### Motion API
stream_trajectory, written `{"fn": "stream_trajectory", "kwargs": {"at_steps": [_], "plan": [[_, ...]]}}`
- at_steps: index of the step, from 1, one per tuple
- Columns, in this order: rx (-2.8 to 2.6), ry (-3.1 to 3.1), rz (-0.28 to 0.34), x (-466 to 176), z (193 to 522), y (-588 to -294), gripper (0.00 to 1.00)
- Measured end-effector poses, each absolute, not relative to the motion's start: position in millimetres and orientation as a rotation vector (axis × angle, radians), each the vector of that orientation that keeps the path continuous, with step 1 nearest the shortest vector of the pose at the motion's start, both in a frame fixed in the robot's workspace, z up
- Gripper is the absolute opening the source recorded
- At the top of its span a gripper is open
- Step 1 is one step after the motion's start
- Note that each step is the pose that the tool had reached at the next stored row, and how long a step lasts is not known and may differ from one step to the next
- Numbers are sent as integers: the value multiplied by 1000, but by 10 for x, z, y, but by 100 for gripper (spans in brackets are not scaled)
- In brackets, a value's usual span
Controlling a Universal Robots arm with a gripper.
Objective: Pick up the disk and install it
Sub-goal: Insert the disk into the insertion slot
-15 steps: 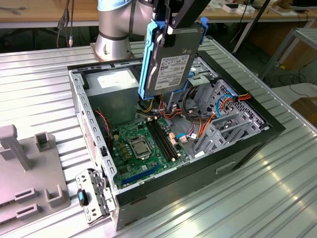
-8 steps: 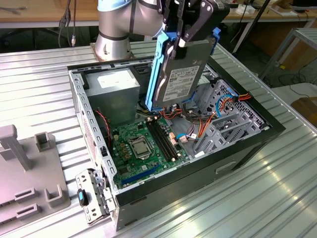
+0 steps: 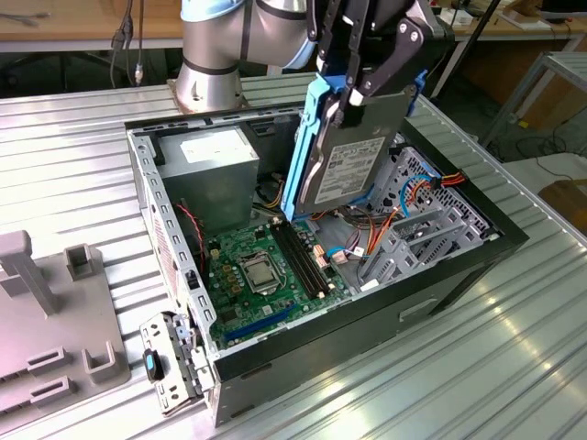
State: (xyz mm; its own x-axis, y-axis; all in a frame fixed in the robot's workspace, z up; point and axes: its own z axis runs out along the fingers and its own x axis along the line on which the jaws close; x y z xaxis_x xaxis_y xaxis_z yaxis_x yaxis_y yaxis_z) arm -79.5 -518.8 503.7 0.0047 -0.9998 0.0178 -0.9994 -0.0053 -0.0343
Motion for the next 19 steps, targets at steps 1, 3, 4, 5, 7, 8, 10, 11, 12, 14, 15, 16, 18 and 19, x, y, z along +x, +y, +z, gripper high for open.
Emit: {"fn": "stream_trajectory", "kwargs": {"at_steps": [1,3,4,5,7,8,10,11,12,14,15,16,18,19], "plan": [[-2218,2207,-57,-739,5036,-5201,37],[-2218,2207,-58,-635,5035,-5207,37],[-2218,2207,-58,-604,5034,-5208,37],[-2218,2207,-58,-575,5033,-5209,37],[-2218,2207,-58,-539,5032,-5210,37],[-2218,2207,-58,-525,5032,-5211,37],[-2218,2207,-58,-509,5030,-5229,37],[-2218,2207,-58,-506,5029,-5255,37],[-2218,2207,-58,-503,5028,-5279,37],[-2218,2207,-58,-489,5024,-5384,37],[-2218,2207,-58,-482,5023,-5400,37],[-2218,2207,-58,-457,5019,-5422,37],[-2218,2207,-57,-398,5014,-5428,37],[-2218,2207,-58,-375,5013,-5428,37]]}}
